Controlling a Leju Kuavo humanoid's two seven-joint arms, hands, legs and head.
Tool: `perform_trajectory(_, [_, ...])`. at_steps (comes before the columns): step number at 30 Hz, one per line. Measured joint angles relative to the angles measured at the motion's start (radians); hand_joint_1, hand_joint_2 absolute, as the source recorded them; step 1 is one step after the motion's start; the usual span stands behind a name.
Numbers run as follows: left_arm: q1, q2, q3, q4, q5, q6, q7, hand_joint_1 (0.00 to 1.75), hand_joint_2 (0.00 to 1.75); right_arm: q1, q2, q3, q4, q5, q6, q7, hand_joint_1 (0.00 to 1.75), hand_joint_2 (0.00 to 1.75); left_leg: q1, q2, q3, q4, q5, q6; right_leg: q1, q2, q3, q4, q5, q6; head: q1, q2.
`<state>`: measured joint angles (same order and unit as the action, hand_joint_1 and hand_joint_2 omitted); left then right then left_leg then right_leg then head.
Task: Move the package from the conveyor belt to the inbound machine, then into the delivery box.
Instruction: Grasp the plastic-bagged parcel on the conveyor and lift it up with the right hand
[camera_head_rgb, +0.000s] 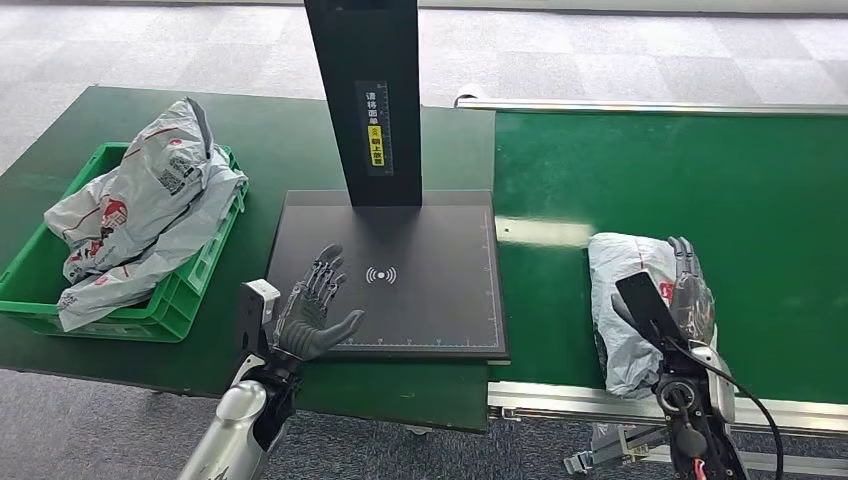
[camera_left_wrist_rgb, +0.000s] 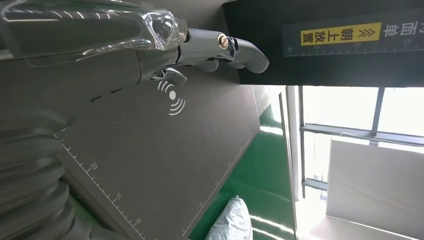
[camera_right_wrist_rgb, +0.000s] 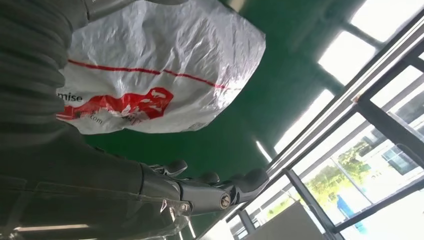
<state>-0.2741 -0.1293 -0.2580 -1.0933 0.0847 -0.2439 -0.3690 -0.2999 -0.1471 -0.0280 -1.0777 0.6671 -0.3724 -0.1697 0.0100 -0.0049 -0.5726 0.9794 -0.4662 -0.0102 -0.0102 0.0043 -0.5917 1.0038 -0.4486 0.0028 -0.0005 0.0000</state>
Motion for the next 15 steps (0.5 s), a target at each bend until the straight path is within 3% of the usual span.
perform_trajectory(4, [0.0, 0.0, 0.0, -0.001, -0.001, -0.003, 0.0, 0.0, 1.75, -0.011, -0.014, -0.017, 0.029, 0.012, 0.0, 0.009, 0.0, 1.75, 0.0, 0.0, 0.0, 0.0, 0.0, 0.0, 0.0, 0.0, 0.0, 0.0, 0.0, 0.0, 0.0, 0.0])
perform_trajectory(8, [0.002, 0.001, 0.004, -0.002, -0.002, 0.0, 0.001, 0.0, 1.75, -0.03, -0.025, -0.022, 0.064, 0.091, 0.022, 0.096, 0.0, 1.75, 0.0, 0.0, 0.0, 0.0, 0.0, 0.0, 0.0, 0.0, 0.0, 0.0, 0.0, 0.0, 0.0, 0.0])
perform_trajectory(12, [0.013, 0.004, 0.009, -0.011, -0.007, 0.006, 0.007, 0.0, 1.75, -0.075, -0.04, -0.022, 0.145, 0.199, 0.122, 0.223, 0.0, 1.75, 0.0, 0.0, 0.0, 0.0, 0.0, 0.0, 0.0, 0.0, 0.0, 0.0, 0.0, 0.0, 0.0, 0.0])
perform_trajectory(15, [0.018, 0.004, 0.01, -0.014, -0.016, 0.003, 0.015, 0.0, 1.75, -0.103, -0.05, -0.013, 0.219, 0.288, 0.251, 0.322, 0.0, 1.75, 0.0, -0.001, 0.0, 0.0, 0.0, 0.0, 0.0, -0.001, 0.0, 0.0, 0.0, 0.0, 0.0, 0.0])
